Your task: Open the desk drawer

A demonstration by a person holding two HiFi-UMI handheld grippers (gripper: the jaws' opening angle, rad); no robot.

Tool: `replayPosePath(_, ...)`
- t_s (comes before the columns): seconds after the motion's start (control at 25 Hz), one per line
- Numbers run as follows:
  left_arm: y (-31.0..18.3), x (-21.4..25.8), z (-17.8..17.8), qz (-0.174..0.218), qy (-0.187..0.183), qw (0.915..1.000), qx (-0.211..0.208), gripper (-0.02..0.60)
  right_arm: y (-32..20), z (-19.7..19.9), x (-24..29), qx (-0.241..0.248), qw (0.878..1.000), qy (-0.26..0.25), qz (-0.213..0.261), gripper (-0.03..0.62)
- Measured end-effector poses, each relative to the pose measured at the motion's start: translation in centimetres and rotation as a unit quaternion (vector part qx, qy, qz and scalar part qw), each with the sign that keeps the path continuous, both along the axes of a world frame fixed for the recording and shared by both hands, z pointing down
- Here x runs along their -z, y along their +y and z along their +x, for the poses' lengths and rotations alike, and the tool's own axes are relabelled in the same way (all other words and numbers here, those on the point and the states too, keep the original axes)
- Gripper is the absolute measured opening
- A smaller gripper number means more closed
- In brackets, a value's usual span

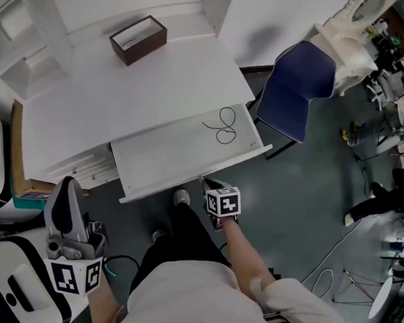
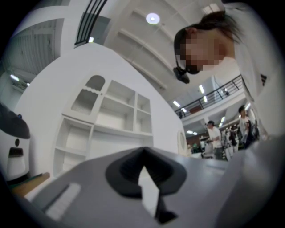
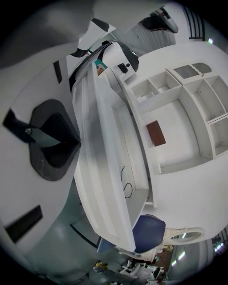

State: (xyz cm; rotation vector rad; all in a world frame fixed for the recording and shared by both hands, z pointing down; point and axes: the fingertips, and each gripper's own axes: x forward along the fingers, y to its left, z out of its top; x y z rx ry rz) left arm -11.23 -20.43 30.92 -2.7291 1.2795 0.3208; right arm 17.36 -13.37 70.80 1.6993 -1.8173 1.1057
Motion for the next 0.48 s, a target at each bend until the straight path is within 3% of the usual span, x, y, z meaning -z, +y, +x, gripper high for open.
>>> replayPosePath(0.48,3.5,1.0,-1.1,0.013,0.008,0.9992,-0.036,0.005,1.6,-1.1,9.0,-0.024,0.99,0.042,0.131,0.002)
